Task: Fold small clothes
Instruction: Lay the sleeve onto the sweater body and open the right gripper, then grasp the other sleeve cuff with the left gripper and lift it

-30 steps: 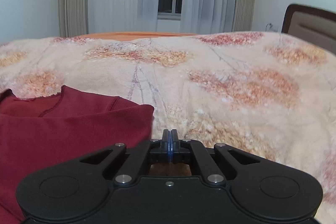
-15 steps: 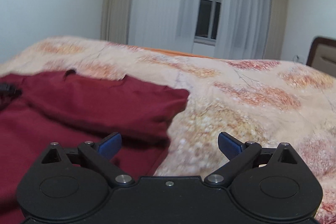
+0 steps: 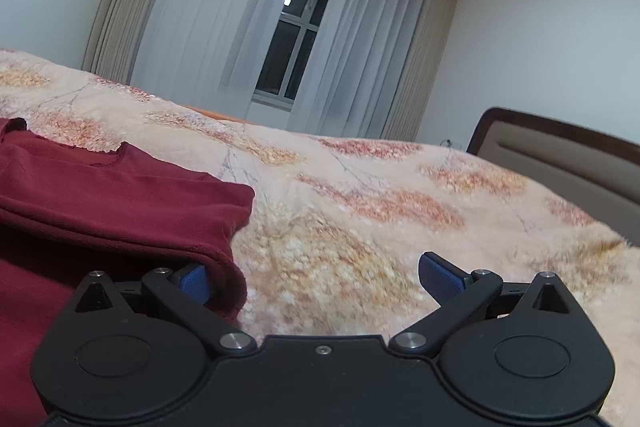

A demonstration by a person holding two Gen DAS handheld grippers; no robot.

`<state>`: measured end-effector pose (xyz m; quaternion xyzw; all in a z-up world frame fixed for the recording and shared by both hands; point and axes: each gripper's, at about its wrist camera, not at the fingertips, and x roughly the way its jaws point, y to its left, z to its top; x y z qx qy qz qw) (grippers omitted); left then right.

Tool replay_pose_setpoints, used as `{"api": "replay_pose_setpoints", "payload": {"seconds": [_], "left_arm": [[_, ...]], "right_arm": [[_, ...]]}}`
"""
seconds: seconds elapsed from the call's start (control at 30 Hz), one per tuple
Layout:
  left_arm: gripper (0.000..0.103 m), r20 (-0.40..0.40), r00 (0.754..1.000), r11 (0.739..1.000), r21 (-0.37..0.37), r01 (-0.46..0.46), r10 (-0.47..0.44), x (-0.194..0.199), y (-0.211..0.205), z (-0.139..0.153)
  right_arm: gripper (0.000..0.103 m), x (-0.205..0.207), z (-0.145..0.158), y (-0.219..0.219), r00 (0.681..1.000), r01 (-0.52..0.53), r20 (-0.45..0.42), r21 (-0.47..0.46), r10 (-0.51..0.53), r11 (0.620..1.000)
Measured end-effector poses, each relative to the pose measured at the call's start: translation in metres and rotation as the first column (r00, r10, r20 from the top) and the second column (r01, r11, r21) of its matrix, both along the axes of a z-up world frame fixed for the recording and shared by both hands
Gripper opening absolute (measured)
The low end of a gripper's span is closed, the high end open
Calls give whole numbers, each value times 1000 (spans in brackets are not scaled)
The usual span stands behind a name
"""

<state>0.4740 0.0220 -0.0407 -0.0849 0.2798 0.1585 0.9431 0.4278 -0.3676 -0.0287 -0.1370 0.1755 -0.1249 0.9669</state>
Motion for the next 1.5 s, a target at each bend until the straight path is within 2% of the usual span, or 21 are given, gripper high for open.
{"api": "replay_pose_setpoints", "payload": {"seconds": [0.13,0.23,0.37,0.53,0.7,0.87,0.97,1.03,1.2,1.37,1.4,1.5], "left_arm": [[103,0,1000,1000,0,0,0,0,0,0],[102,-1,1000,1000,-4,2,-2,0,1,1],[103,-19,999,997,-72,32,-34,-6,11,18],[103,3,998,982,-177,62,-62,-39,28,43],[103,12,1000,970,-243,11,-9,-82,64,57],[103,0,993,964,-240,-113,116,-122,120,59],[103,-15,975,945,-244,-218,221,-142,160,55],[103,-18,956,919,-270,-288,294,-154,187,51],[103,97,925,873,-379,-306,366,-177,232,44],[102,163,861,801,-480,-357,482,-180,250,38],[100,172,848,791,-488,-369,502,-179,251,38],[83,186,806,758,-506,-411,561,-182,251,35]], "right_arm": [[102,6,-9,2,999,0,-47,-27,-2,1000],[102,4,-8,3,997,-26,-79,-6,26,1000],[102,-9,8,0,986,-71,-148,49,77,996],[102,-47,31,3,975,-147,-155,103,162,984],[102,-89,49,25,948,-266,-122,203,294,942],[102,-117,50,59,902,-383,-93,280,422,880],[102,-128,44,78,878,-429,-87,295,471,854],[102,-133,39,87,871,-444,-83,286,483,849],[102,-133,20,98,866,-431,-139,276,480,859],[102,-128,9,95,871,-401,-163,310,464,862],[102,-127,8,93,870,-398,-163,323,465,858],[102,-125,5,88,867,-393,-163,354,470,849]]}}
